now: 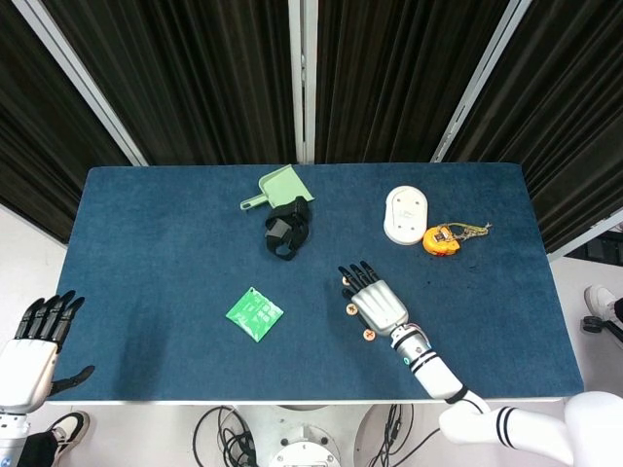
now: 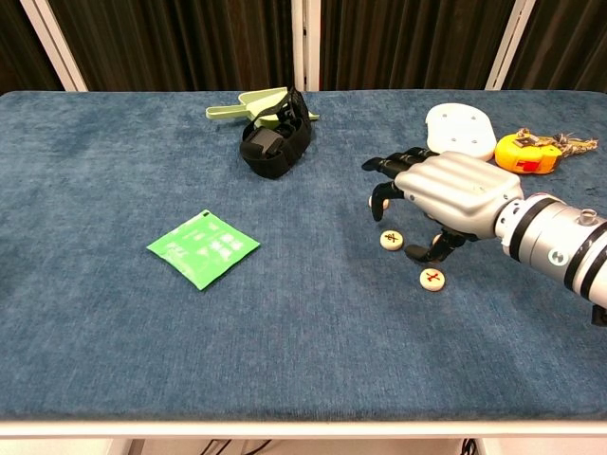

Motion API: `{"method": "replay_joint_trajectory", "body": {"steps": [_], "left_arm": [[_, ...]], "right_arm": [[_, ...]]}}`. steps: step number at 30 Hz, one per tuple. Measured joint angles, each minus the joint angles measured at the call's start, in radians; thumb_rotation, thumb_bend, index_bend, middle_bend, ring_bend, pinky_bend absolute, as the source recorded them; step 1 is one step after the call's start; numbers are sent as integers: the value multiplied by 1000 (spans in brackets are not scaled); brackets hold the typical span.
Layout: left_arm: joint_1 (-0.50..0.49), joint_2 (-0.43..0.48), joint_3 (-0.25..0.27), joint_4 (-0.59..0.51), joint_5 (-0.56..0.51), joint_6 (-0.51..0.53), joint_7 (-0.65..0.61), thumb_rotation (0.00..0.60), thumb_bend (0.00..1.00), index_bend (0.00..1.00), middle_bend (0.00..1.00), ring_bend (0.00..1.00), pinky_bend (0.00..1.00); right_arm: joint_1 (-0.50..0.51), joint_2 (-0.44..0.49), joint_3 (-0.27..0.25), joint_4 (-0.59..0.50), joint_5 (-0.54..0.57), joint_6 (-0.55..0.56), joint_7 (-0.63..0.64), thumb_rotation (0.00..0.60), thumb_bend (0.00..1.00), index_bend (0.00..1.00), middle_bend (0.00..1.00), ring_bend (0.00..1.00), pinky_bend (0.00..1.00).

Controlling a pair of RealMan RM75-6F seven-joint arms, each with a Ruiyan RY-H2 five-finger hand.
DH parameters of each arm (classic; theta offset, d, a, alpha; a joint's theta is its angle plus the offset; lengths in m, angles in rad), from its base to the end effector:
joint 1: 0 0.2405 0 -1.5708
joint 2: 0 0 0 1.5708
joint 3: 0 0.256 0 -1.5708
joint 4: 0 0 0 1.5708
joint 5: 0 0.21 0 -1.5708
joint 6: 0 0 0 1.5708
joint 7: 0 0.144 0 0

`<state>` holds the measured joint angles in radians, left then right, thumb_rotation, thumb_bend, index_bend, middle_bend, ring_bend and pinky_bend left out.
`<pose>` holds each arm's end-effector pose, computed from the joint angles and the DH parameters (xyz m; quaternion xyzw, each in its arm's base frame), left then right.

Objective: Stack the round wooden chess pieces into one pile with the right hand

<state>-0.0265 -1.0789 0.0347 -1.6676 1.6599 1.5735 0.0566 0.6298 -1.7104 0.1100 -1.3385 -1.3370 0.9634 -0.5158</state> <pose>-0.2931 0.1440 0.1587 -0.6344 -0.3587 -0.3913 0.5620 -0.1651 -0.2995 -0.0693 0.8106 -0.2708 0.3187 0.4099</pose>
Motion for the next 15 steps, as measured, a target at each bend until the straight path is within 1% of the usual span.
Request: {"method": "replay_joint_trajectory", "body": {"steps": [3, 8, 15], "left_arm": [[0, 1, -1, -1, -2, 1, -2, 600, 60, 0, 0, 0, 0], [2, 2, -1, -1, -1, 4, -5, 600, 60, 0, 0, 0, 0], [2, 2, -1, -1, 0, 4, -6, 600, 60, 0, 0, 0, 0]], "right_arm": [[3, -7, -1, 8, 0, 4, 10, 600, 271, 408, 0, 0, 0], [9, -14, -3, 18, 3, 3, 18, 600, 274, 425, 0, 0, 0], [14, -18, -8, 26, 6, 2, 24, 600, 282, 475, 2, 0, 0]]}}
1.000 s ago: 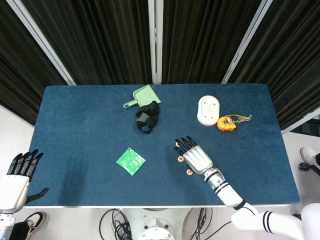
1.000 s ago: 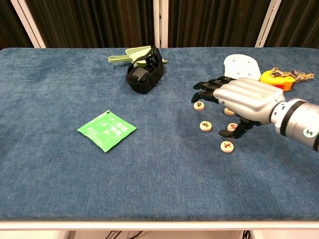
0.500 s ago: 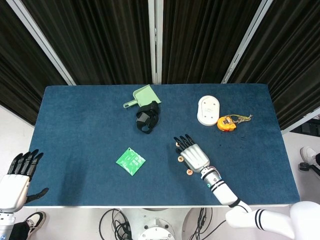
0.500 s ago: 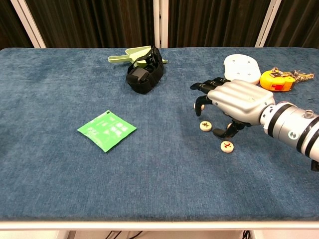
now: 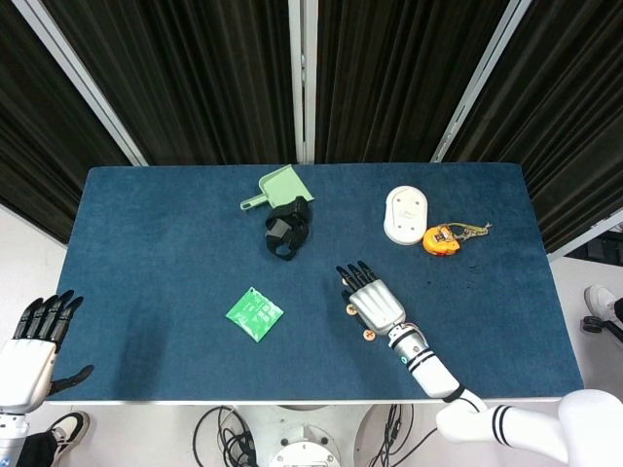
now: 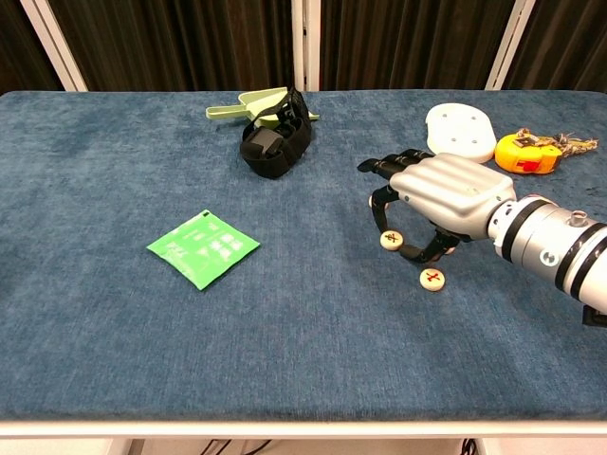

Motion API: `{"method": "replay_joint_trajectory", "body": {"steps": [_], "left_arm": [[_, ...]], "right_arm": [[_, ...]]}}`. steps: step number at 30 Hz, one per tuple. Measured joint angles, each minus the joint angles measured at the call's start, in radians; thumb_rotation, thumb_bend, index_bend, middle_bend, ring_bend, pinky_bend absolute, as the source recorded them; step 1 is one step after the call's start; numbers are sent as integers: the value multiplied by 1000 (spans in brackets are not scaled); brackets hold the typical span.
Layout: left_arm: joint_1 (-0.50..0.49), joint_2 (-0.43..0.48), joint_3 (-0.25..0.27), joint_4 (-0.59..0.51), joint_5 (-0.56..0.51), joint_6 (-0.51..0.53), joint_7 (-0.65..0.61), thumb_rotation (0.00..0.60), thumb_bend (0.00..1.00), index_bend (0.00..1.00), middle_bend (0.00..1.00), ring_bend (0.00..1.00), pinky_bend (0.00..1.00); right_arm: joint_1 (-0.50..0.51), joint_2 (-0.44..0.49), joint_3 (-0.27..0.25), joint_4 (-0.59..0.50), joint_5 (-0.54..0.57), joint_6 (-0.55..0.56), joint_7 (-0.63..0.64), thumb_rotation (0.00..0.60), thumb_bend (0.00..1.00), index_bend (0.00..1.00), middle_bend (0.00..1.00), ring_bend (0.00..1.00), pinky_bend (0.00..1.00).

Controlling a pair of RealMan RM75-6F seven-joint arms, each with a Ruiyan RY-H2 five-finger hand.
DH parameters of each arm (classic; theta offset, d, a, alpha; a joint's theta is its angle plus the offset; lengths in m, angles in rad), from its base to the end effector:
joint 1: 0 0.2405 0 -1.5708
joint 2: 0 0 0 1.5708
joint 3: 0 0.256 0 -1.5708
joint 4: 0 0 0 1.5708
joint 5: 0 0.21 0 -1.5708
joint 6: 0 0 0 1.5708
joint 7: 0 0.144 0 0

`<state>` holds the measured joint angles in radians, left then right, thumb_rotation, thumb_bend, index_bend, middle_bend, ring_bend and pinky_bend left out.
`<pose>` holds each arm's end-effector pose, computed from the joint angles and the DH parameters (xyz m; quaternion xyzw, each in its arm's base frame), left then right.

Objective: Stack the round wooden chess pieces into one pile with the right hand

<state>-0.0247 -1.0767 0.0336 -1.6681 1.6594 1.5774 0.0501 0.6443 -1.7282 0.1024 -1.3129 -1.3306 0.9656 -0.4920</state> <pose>-0.2932 0.1437 0.1600 -0.6321 -0.3596 -0.3935 0.5625 -0.1640 -0.3015 -0.0742 0.8097 -0.2758 0.3213 0.4064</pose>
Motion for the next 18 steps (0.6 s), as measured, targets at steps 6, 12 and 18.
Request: {"method": "replay_joint_trajectory", "body": {"steps": [6, 12, 18], "left_arm": [[1, 0, 1, -1, 3, 2, 2, 600, 60, 0, 0, 0, 0], [1, 2, 2, -1, 5, 2, 1, 600, 60, 0, 0, 0, 0], [1, 1, 2, -1, 8, 2, 1, 600, 60, 0, 0, 0, 0]], "right_arm": [[2, -3, -4, 7, 3, 4, -5, 600, 288, 516, 4, 0, 0], [-1, 12, -1, -11, -5, 27, 4, 600, 290, 527, 4, 0, 0], [-12, 76, 3, -72, -21, 63, 11, 600, 290, 528, 5, 0, 0]]}}
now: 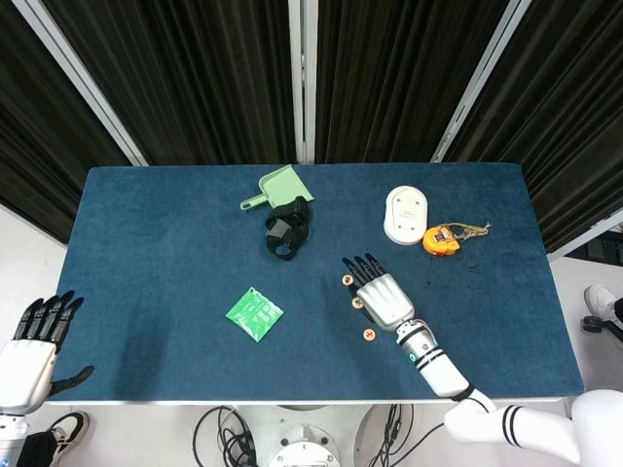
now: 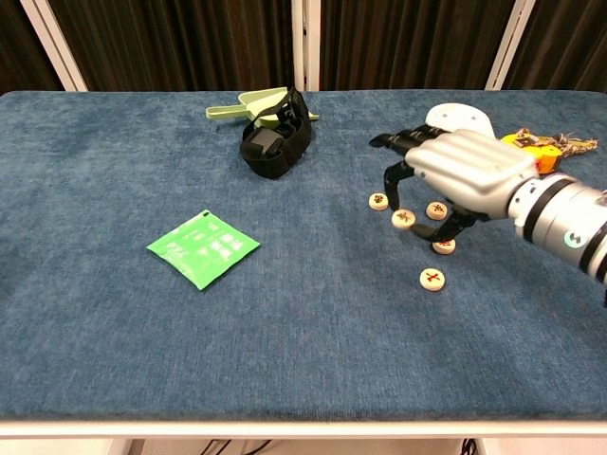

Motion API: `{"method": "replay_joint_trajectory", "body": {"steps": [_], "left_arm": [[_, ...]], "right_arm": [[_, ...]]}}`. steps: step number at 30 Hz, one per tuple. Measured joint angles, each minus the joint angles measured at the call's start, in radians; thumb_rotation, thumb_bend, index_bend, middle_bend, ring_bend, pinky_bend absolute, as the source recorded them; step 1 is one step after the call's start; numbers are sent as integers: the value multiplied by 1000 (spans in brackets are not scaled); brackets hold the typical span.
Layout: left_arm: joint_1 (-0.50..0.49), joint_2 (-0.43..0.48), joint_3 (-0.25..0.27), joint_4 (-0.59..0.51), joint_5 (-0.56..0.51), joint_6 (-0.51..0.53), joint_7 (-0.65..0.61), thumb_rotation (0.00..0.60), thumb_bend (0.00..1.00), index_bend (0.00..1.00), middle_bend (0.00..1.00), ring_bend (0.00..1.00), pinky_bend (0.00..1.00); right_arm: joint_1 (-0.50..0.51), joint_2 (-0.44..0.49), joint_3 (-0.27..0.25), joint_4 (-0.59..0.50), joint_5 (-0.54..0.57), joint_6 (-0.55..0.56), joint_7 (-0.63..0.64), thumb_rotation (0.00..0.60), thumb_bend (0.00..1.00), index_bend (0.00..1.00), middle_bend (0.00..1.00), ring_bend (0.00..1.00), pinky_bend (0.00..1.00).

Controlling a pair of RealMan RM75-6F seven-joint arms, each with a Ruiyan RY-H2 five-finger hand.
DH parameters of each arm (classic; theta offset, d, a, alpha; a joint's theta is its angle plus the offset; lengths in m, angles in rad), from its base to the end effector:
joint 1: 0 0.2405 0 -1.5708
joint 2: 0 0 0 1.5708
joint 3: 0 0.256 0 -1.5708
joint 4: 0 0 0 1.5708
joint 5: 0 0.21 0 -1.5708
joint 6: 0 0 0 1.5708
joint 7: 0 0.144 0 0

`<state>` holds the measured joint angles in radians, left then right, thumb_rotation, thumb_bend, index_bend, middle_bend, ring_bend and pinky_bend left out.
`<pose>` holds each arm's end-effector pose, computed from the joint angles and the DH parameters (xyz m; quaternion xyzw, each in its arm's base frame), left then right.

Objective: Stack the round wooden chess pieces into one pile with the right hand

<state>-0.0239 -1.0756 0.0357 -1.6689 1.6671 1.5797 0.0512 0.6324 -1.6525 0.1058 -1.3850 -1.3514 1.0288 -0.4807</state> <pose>-0.2922 0.1429 0.1599 -0.6341 -0.3578 -0.3944 0.5606 -0.1642 -0.3047 -0.0461 0.7943 -0.2657 0.3446 0.4239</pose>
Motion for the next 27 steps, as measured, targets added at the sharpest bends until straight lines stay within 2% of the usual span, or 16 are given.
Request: {"method": "replay_joint_trajectory", "body": {"steps": [8, 27], "left_arm": [[-3, -3, 2, -2, 1, -8, 10, 600, 60, 0, 0, 0, 0], [-5, -5, -3, 1, -10, -11, 6, 600, 60, 0, 0, 0, 0]], "right_arm": [[-34, 82, -35, -56, 16, 4, -18, 600, 289, 530, 4, 0, 0], [-33, 87, -53, -40, 33, -29, -20, 600, 288, 530, 4, 0, 0]]}}
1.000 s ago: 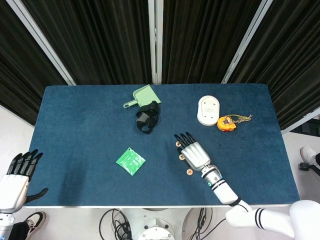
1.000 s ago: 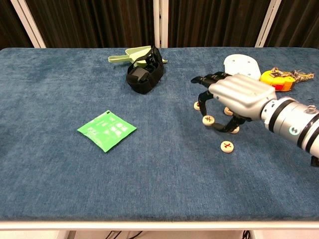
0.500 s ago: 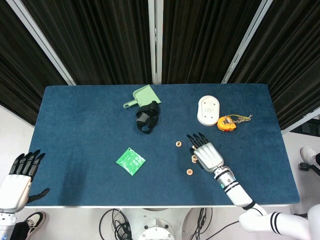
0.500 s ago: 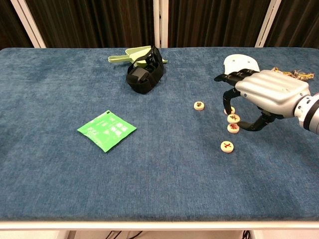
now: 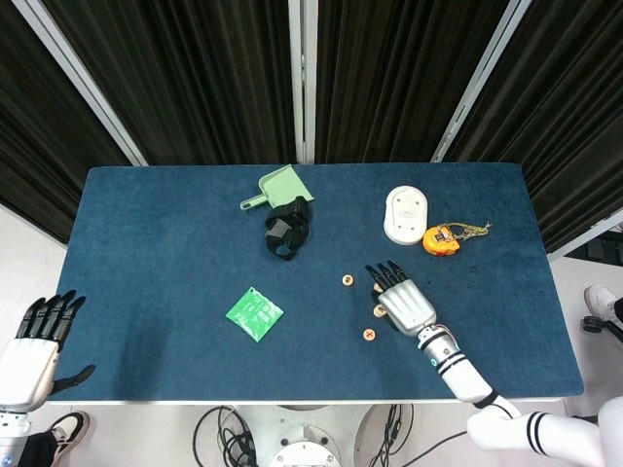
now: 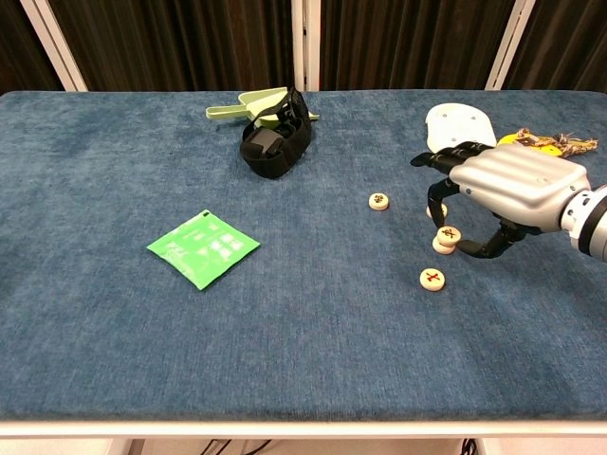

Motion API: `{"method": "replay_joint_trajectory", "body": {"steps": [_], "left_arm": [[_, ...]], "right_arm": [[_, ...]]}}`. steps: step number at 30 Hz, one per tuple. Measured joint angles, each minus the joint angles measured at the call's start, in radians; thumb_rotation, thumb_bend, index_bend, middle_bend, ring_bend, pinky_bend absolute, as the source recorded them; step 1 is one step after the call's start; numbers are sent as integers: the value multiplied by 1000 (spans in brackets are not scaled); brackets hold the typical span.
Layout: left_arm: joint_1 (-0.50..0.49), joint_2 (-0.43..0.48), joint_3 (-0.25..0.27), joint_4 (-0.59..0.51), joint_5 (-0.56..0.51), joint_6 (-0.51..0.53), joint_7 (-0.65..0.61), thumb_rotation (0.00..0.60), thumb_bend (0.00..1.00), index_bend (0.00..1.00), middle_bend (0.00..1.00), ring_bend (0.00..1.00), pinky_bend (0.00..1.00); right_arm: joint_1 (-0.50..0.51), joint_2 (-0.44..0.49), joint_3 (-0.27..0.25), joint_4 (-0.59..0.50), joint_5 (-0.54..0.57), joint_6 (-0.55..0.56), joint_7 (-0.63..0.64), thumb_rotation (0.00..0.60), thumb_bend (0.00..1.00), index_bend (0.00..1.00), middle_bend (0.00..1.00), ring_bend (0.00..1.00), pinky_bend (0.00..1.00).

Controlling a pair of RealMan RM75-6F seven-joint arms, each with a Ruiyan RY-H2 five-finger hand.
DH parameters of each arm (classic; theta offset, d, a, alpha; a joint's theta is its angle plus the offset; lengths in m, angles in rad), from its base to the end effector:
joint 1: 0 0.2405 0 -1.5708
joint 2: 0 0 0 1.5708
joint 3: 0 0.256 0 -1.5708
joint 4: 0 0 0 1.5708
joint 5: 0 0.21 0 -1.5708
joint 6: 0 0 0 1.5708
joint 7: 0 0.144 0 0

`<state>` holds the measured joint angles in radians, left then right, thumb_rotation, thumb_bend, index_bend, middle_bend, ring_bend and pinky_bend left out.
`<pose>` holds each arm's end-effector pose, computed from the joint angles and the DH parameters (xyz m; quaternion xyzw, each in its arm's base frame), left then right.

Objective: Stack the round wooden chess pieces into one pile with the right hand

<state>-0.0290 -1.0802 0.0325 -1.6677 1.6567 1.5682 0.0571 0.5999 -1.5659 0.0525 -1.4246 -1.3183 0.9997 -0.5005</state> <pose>-0.2932 0.1452 0.1581 -0.6345 -0.3596 -0.3907 0.5617 -0.1973 -0.2947 -0.0317 0.8092 -0.2736 0.2913 0.4307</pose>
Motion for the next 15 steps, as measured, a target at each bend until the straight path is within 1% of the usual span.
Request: {"method": "replay_joint_trajectory", "body": {"steps": [9, 11, 15], "left_arm": [[2, 2, 1, -1, 3, 4, 0, 600, 60, 0, 0, 0, 0], [2, 2, 1, -1, 2, 4, -1, 600, 60, 0, 0, 0, 0], [1, 2, 1, -2, -3, -2, -1, 600, 60, 0, 0, 0, 0]], "right_arm": [[4, 3, -1, -8, 9, -7, -17, 600, 287, 514, 4, 0, 0], [4, 3, -1, -10, 13, -7, -21, 600, 285, 491, 4, 0, 0], [5, 2, -2, -12, 17, -12, -22, 600, 276, 411, 2, 0, 0]]}}
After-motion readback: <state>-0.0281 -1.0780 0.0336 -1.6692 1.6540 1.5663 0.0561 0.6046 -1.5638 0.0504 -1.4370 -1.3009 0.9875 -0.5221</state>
